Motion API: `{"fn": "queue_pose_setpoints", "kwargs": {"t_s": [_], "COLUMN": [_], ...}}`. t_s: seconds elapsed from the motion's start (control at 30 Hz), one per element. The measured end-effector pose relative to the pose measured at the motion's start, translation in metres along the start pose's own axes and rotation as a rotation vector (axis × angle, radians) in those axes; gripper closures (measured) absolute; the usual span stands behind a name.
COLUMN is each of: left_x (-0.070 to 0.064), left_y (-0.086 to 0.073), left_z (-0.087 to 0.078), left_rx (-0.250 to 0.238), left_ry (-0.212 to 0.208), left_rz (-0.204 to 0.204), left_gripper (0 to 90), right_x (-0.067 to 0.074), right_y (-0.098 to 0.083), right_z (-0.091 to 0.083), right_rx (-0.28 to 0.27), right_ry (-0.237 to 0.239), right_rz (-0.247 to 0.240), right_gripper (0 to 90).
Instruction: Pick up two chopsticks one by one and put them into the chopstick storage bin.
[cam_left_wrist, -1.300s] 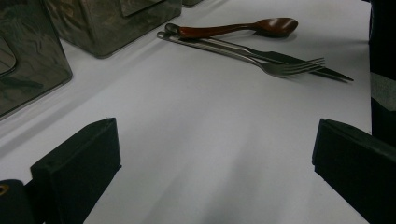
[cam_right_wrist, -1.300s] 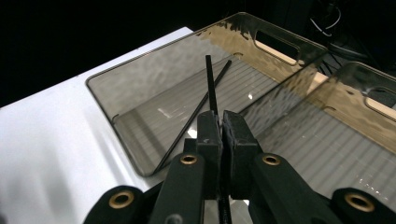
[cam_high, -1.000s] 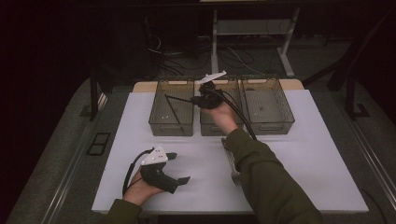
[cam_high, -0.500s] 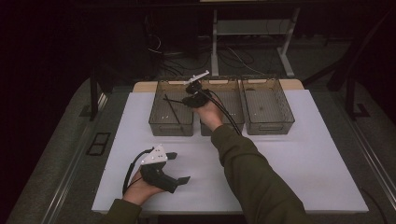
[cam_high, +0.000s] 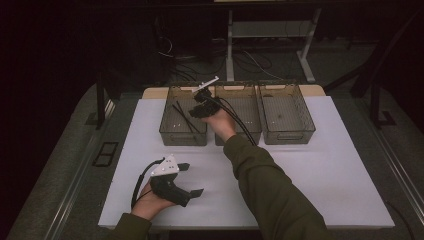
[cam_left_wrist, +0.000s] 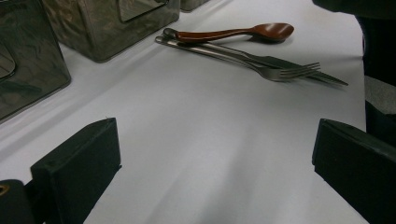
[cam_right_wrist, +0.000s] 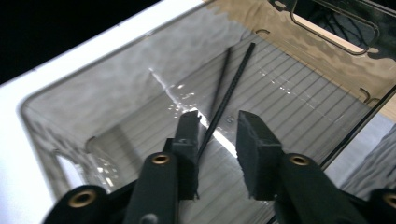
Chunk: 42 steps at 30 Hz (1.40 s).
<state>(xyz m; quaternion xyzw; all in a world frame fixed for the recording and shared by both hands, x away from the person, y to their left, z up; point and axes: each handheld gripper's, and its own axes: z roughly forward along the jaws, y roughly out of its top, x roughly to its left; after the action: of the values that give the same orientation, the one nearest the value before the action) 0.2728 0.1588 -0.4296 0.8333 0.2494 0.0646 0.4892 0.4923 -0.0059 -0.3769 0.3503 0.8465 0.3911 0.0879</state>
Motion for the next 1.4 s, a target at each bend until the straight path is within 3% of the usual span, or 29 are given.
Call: {"fn": "queue_pose_setpoints", "kwargs": {"t_s": [0.4, 0.6, 0.83, 1.4], "left_x": [0.000, 0.000, 0.000, 0.000], "left_y": [-0.001, -0.001, -0.002, -0.003], "left_z": [0.000, 0.001, 0.000, 0.000], "left_rx": [0.007, 0.007, 0.012, 0.018], "left_ry": [0.005, 0.013, 0.021, 0.029], "left_rz": [0.002, 0.001, -0.006, -0.011], "left_gripper": [0.1, 0.1, 0.1, 0.1], "right_x": [0.004, 0.000, -0.004, -0.018], "right_y": [-0.007, -0.022, -0.046, -0.109], "right_z": [-0.040, -0.064, -0.092, -0.148], "right_rx": [-0.048, -0.069, -0.101, -0.158], "right_ry": [0.044, 0.084, 0.098, 0.125], "right_rz": [-0.023, -0.031, -0.046, -0.041], "right_gripper": [42.9, 39.8, 35.4, 34.3]}}
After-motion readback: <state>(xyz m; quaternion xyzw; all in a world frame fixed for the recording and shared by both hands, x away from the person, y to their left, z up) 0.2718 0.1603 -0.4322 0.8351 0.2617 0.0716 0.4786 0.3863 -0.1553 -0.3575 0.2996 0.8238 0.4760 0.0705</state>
